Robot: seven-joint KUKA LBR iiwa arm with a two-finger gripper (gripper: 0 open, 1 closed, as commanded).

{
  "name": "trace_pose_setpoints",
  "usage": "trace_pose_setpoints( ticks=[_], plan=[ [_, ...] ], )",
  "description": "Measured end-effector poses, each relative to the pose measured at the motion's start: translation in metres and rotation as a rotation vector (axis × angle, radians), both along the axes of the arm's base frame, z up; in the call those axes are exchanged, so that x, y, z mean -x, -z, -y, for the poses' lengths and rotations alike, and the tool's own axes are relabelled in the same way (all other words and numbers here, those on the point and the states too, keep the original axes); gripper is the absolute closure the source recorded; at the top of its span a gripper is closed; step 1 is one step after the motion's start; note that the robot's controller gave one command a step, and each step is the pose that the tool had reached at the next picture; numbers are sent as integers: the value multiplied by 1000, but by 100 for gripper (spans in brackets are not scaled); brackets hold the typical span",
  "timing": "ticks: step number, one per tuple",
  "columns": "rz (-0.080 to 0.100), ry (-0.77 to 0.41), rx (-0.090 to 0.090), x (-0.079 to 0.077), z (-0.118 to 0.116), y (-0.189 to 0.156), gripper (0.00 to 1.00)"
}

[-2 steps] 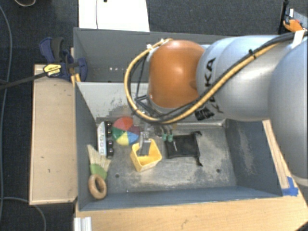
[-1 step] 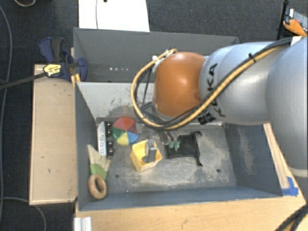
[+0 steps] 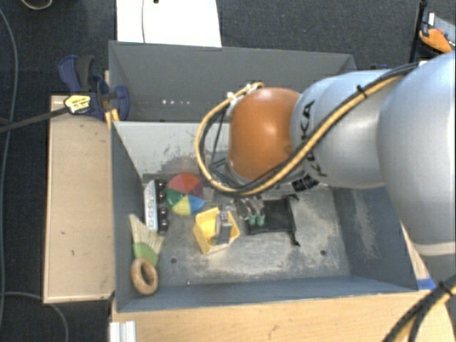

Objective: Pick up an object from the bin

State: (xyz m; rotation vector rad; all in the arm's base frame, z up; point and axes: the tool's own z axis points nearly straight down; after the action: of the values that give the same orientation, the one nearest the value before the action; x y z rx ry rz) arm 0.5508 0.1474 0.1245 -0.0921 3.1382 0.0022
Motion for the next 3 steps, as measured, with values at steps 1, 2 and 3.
trace_pose_setpoints(
  ticks=[1,2,3],
  plan=[
    [-2,182,-1,-2,1,12,0],
    [0,54,-1,-6,-1,26,0],
    [0,-237,-1,12,33,54,100]
  ],
)
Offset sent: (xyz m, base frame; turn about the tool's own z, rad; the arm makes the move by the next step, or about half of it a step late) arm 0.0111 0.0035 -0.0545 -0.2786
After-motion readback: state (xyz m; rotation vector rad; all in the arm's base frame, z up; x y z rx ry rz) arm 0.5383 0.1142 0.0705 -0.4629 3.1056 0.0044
